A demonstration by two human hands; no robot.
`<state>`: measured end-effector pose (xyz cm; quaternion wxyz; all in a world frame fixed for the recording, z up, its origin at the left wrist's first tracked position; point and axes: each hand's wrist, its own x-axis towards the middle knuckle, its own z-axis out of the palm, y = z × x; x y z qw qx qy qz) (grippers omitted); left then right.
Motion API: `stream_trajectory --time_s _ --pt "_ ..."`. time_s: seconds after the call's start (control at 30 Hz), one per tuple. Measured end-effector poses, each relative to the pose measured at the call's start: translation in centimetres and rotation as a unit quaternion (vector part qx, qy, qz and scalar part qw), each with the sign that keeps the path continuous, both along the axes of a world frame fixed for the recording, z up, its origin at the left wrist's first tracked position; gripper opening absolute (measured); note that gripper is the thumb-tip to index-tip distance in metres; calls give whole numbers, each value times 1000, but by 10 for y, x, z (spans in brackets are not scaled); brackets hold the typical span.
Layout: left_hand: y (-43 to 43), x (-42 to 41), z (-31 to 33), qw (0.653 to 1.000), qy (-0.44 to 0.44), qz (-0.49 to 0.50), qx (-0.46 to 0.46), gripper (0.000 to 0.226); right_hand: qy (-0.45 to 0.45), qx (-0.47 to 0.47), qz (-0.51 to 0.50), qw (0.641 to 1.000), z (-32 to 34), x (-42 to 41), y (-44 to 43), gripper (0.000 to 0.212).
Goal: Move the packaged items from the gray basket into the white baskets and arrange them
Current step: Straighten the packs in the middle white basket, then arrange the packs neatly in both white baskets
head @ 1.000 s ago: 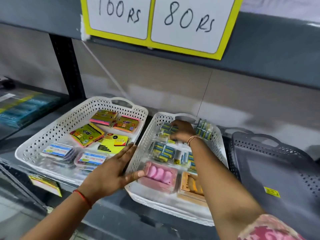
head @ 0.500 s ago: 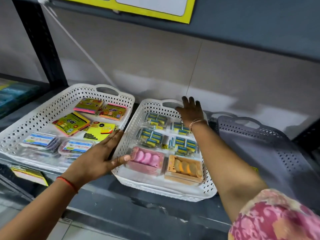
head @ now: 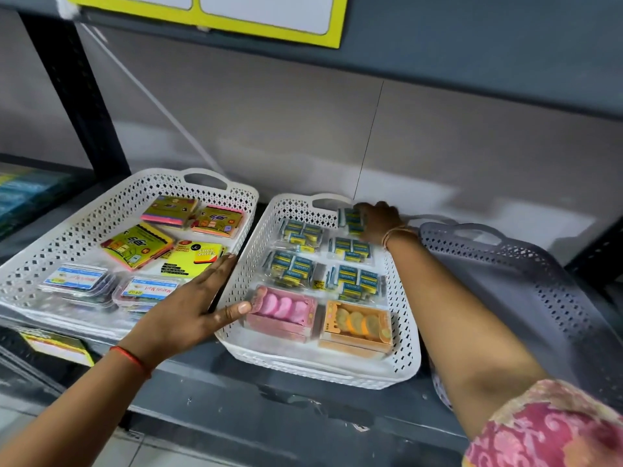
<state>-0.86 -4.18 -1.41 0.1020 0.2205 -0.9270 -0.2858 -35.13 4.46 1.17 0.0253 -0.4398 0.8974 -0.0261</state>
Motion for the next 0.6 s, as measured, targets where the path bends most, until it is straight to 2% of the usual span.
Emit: stream_trajectory --time_s 0.13,0.23,0.33,0.43,0.53,0.6 --pt "-2 1 4 999 8 6 33 107 -43 114 41 992 -17 11 -9 63" --pt "-12 -11 15 998 22 9 52 90 -33 141 39 989 -27 7 -10 65" --pt "-31 -48 33 1000 16 -13 -22 83 -37 134 44 989 -24 2 -12 83" --pt "-52 -102 41 991 -17 -35 -132 71 -92 107 49 989 -22 1 -13 98" --pt "-69 -155 34 975 -84 -61 -195 69 -98 97 52 989 -26 2 -8 93" --pt "-78 -181 26 962 -127 -73 -229 76 -83 89 56 991 -27 -1 -7 84"
